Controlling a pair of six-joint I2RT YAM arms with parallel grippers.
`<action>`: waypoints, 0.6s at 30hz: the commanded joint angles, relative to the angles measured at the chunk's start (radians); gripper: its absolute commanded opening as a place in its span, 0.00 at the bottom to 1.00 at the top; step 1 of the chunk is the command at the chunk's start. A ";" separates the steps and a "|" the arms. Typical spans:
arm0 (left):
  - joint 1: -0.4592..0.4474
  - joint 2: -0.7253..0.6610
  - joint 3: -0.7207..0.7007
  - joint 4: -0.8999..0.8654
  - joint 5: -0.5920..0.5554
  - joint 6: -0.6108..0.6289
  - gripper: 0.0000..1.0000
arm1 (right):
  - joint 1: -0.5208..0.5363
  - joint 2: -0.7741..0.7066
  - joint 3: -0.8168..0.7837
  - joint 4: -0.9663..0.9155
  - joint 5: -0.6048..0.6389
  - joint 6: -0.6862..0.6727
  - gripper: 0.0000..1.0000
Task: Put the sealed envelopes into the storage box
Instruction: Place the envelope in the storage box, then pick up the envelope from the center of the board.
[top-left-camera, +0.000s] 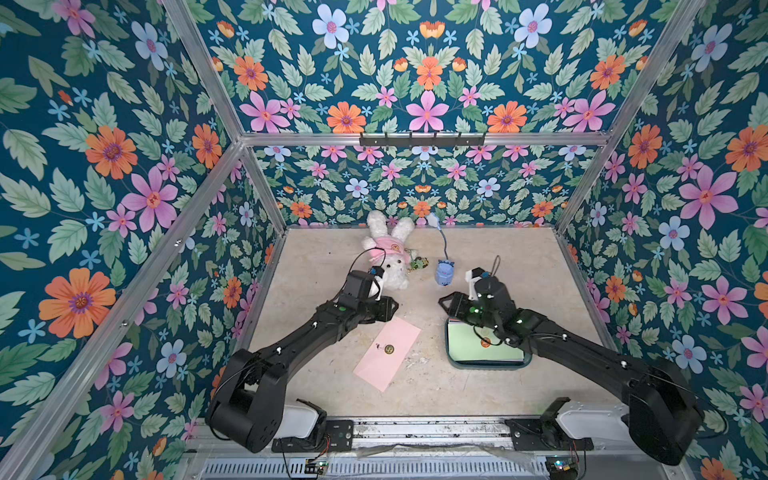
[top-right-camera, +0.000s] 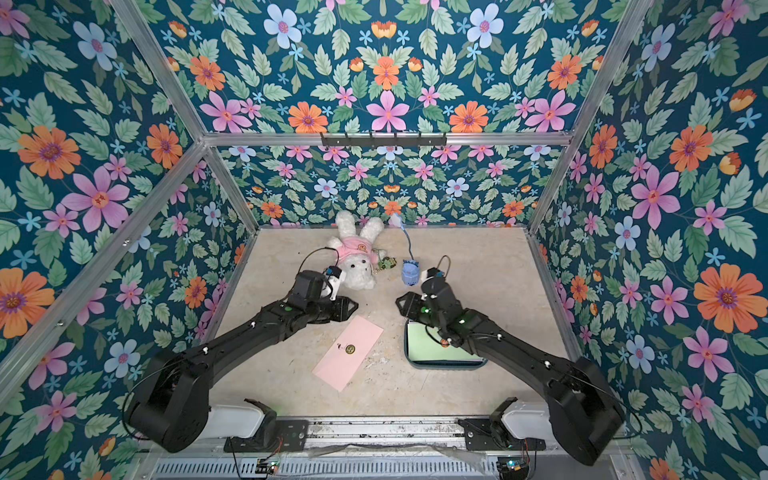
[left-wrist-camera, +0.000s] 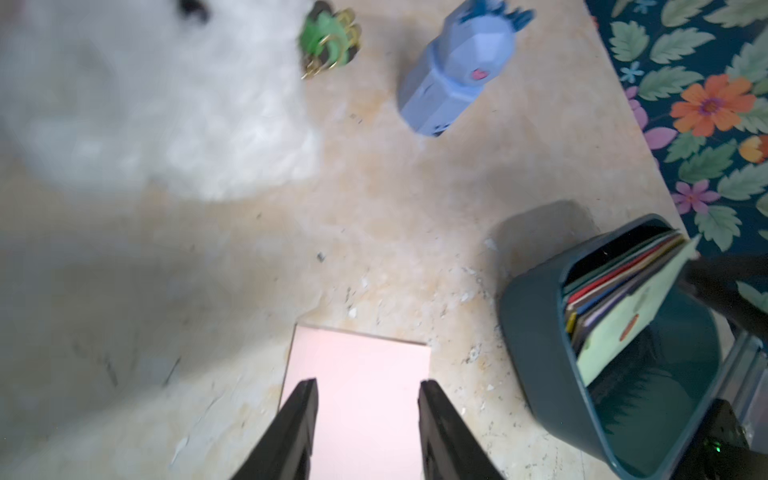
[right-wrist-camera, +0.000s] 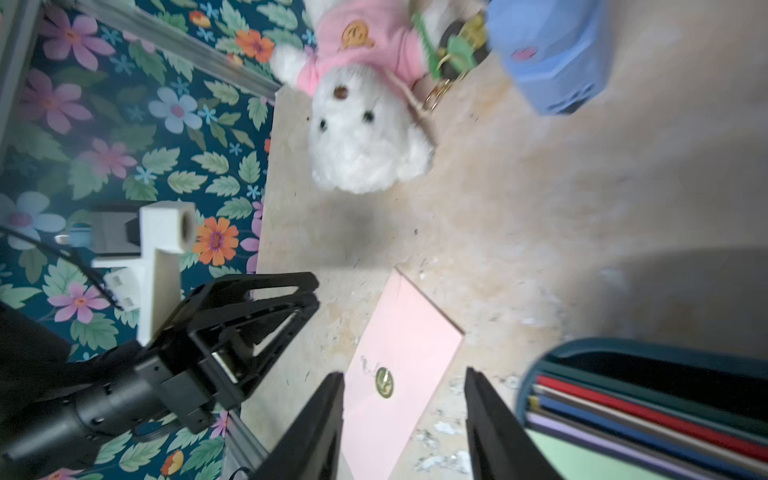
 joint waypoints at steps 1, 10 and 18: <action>0.023 -0.032 -0.081 0.067 -0.015 -0.127 0.41 | 0.104 0.110 0.066 -0.004 0.069 0.087 0.51; 0.034 -0.053 -0.190 0.067 -0.036 -0.190 0.29 | 0.230 0.409 0.252 -0.137 0.080 0.149 0.53; 0.035 0.000 -0.215 0.078 -0.012 -0.211 0.25 | 0.230 0.459 0.268 -0.191 0.075 0.172 0.54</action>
